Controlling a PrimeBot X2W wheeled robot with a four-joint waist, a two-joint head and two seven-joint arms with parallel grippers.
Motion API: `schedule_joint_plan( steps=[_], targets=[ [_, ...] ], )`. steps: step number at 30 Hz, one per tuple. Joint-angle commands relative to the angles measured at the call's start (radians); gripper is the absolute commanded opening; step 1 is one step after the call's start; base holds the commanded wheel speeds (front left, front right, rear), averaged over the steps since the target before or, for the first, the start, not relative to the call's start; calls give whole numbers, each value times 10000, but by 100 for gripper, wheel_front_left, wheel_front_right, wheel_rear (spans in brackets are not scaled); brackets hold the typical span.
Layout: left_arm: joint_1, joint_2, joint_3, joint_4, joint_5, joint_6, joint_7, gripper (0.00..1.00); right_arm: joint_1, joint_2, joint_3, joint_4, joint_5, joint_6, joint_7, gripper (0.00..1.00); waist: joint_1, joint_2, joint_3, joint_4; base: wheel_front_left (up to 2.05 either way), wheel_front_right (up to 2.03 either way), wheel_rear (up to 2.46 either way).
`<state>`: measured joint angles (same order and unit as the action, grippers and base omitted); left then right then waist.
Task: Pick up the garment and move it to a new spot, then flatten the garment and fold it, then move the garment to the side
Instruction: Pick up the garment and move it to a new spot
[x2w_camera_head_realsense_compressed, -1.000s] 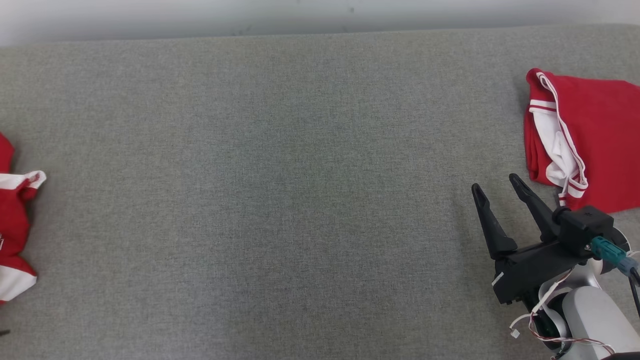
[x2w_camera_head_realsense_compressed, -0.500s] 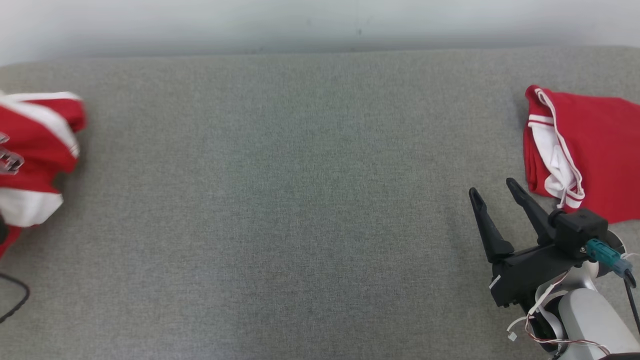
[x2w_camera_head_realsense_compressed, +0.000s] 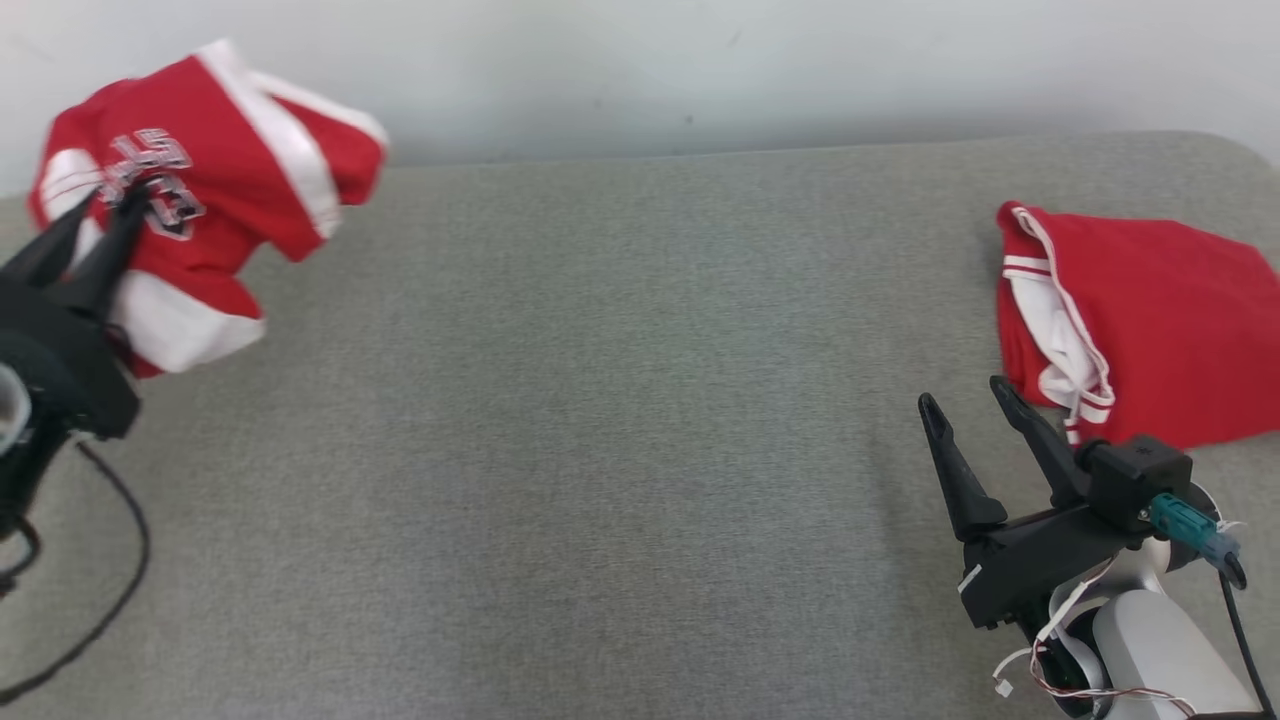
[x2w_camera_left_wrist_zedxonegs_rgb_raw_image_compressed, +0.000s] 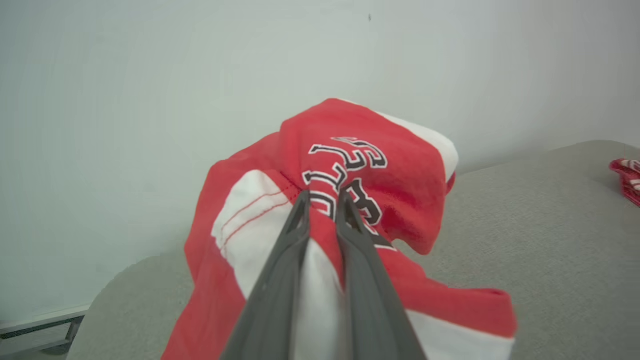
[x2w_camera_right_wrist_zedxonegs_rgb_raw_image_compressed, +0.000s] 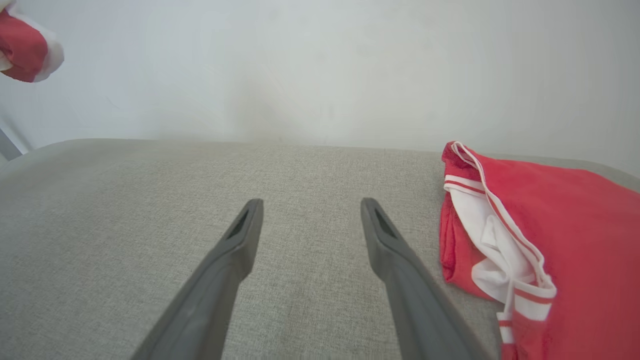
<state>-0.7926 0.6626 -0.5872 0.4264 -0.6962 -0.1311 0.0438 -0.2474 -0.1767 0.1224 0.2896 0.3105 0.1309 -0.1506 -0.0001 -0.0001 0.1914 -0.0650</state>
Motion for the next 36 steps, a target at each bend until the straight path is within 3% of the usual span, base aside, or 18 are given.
schedule_joint_plan(
  steps=[1, 8, 14, 23, 36],
  targets=[
    [-32, -45, -64, -233, 119, 56, 10, 0, -71, 19, -1, 42, 116, -5, -81, 100, 1, 1, -86, -210, 0, 0, 0],
    [247, -731, -824, -1832, 353, 127, 322, 0, -199, 198, 52, 332, 230, -5, -365, 100, 1, 1, -53, -799, 0, 0, 0],
    [400, -1547, -1567, -2221, 543, 133, 439, 0, -354, 300, 146, 587, 331, -6, -564, 100, 1, 1, 42, -1287, 0, 0, 0],
    [797, -2917, -2451, -1415, 479, 101, -54, 0, -395, 273, 69, 850, 420, -5, -786, 100, 1, 1, 90, -1721, 0, 0, 0],
    [1410, -4181, -4070, 695, 370, -10, -913, 0, -474, 318, 193, 1083, 363, -5, -845, 100, 1, 1, -36, -1552, 0, 0, 0]
  ],
)
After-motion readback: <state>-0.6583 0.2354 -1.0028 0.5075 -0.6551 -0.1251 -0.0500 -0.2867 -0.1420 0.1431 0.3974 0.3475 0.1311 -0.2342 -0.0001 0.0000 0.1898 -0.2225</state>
